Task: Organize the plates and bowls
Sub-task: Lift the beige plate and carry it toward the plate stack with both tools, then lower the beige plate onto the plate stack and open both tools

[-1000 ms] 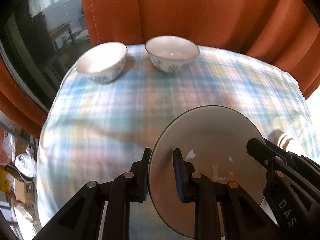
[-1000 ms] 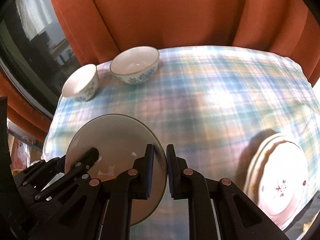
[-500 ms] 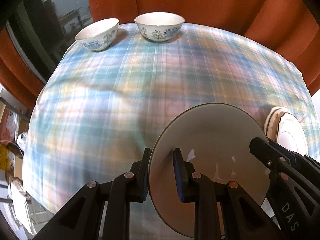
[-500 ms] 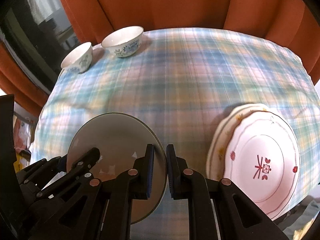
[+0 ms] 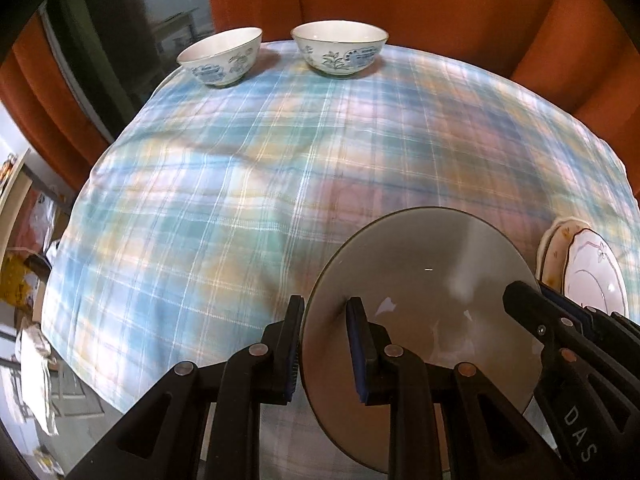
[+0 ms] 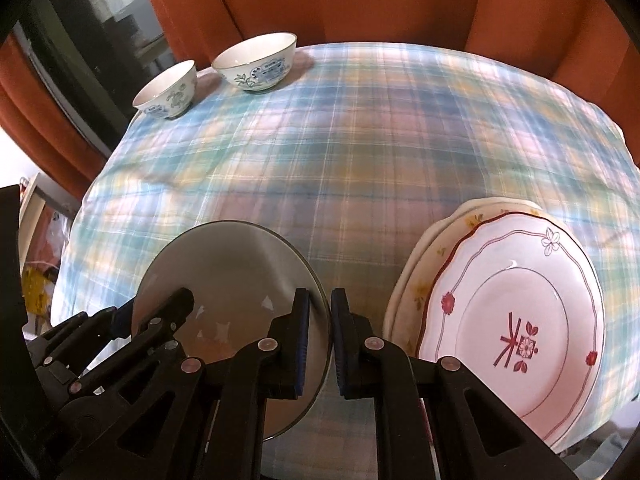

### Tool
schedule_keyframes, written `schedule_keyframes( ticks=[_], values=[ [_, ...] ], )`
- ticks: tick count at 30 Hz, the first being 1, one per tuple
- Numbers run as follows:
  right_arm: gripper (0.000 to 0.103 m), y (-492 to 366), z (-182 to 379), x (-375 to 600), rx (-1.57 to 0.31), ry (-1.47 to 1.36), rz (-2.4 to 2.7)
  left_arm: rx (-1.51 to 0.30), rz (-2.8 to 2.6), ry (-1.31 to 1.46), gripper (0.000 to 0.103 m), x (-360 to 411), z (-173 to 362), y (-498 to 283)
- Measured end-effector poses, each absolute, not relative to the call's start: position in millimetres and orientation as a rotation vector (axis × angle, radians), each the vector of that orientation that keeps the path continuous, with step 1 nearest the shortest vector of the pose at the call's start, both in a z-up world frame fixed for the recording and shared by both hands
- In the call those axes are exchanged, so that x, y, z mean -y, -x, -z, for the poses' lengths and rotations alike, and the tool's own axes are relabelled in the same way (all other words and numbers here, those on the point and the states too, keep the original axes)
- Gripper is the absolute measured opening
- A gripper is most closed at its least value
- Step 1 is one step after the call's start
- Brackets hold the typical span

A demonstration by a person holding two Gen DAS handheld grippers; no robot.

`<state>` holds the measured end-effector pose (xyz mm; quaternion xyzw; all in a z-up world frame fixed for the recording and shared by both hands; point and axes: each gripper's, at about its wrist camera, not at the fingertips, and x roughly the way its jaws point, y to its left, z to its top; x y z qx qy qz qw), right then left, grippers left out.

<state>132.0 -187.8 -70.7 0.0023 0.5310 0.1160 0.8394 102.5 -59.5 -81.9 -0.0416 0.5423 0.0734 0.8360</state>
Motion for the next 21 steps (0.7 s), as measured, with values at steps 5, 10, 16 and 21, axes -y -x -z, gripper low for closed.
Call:
schedule_keyframes(
  ticks=[5,10,16,21],
  values=[
    [0.014,-130.9,70.8,186.1,-1.108,0.029,-0.271,-1.151,-0.174,0.106,0.035,59.3,83.4,-97.0],
    [0.015,-128.9,71.5,183.2,-1.102,0.052,-0.272,-1.133,-0.171,0.116,0.064,56.3,78.3,-89.3],
    [0.022,-129.6,70.1,183.0,-1.092,0.046,-0.264,-1.129,-0.183,0.131,0.074,47.5,75.7,-87.9],
    [0.022,-131.6,68.5,177.8,-1.093,0.049,-0.243,-1.134,-0.156,0.131,0.077,38.9,75.6,-90.9]
  ],
)
